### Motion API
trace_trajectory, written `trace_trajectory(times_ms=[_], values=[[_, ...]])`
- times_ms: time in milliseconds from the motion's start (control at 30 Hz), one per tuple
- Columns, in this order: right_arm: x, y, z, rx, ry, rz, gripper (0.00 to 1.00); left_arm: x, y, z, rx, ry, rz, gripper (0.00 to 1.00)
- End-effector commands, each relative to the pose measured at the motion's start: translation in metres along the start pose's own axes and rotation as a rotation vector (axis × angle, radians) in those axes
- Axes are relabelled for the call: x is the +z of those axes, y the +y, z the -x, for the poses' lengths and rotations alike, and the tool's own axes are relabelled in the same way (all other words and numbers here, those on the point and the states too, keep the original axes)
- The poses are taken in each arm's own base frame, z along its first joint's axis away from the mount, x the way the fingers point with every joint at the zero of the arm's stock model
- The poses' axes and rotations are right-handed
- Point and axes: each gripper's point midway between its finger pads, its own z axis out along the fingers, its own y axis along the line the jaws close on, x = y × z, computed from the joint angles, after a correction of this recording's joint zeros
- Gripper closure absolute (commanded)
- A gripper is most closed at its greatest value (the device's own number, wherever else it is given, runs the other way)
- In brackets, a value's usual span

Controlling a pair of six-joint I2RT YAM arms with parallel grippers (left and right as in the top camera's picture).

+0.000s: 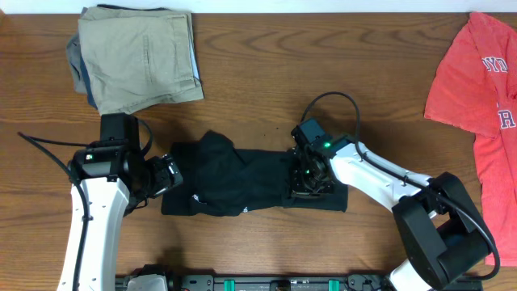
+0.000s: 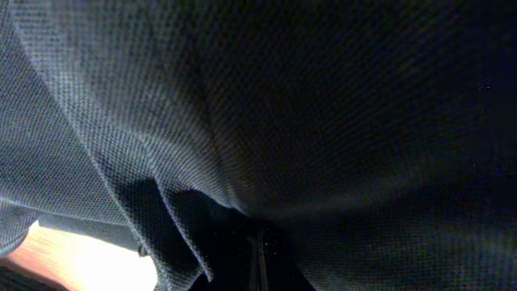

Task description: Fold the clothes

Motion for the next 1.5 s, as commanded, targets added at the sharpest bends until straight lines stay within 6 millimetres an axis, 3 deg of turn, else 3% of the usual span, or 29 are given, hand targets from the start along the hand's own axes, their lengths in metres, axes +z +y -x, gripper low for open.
trace_trajectory(times_ms=[0, 133, 233, 367, 633, 733, 900, 1000, 1133, 1267, 1367, 1467], values=[[-0.016, 0.0, 0.003, 0.027, -0.021, -0.011, 0.99, 0.001, 0.001, -0.001, 0.003, 0.004, 0.0, 0.02], [-0.052, -0.01, 0.018, 0.057, -0.112, -0.047, 0.99, 0.001, 0.001, -0.001, 0.003, 0.004, -0.001, 0.02], [-0.078, -0.016, 0.032, 0.065, -0.197, -0.025, 0.91, 0.001, 0.001, -0.001, 0.003, 0.004, 0.0, 0.02], [-0.092, -0.023, 0.047, 0.092, -0.258, 0.001, 0.82, 0.001, 0.001, 0.0, 0.003, 0.003, -0.001, 0.02], [-0.069, -0.028, 0.057, 0.083, -0.23, -0.021, 0.83, 0.001, 0.001, 0.0, 0.003, 0.003, -0.001, 0.02], [-0.055, -0.029, 0.071, 0.042, -0.246, -0.033, 0.81, 0.001, 0.001, 0.0, 0.003, 0.003, -0.001, 0.02], [-0.033, -0.043, 0.094, 0.053, -0.277, -0.085, 0.81, 0.001, 0.002, -0.001, 0.002, 0.005, 0.0, 0.02], [-0.031, -0.05, 0.096, 0.073, -0.268, -0.091, 0.85, 0.001, 0.002, -0.001, 0.002, 0.006, 0.0, 0.02], [-0.055, -0.056, 0.093, 0.098, -0.264, -0.098, 0.94, 0.001, 0.002, -0.001, 0.002, 0.006, 0.0, 0.02], [-0.103, -0.055, 0.091, 0.095, -0.301, -0.099, 0.89, 0.001, 0.002, -0.001, 0.002, 0.006, 0.001, 0.02], [-0.136, -0.056, 0.082, 0.114, -0.328, -0.092, 0.79, 0.001, 0.002, -0.001, 0.002, 0.006, 0.0, 0.02], [-0.155, -0.056, 0.069, 0.104, -0.34, -0.089, 0.57, 0.001, 0.002, -0.001, 0.002, 0.006, 0.0, 0.02]])
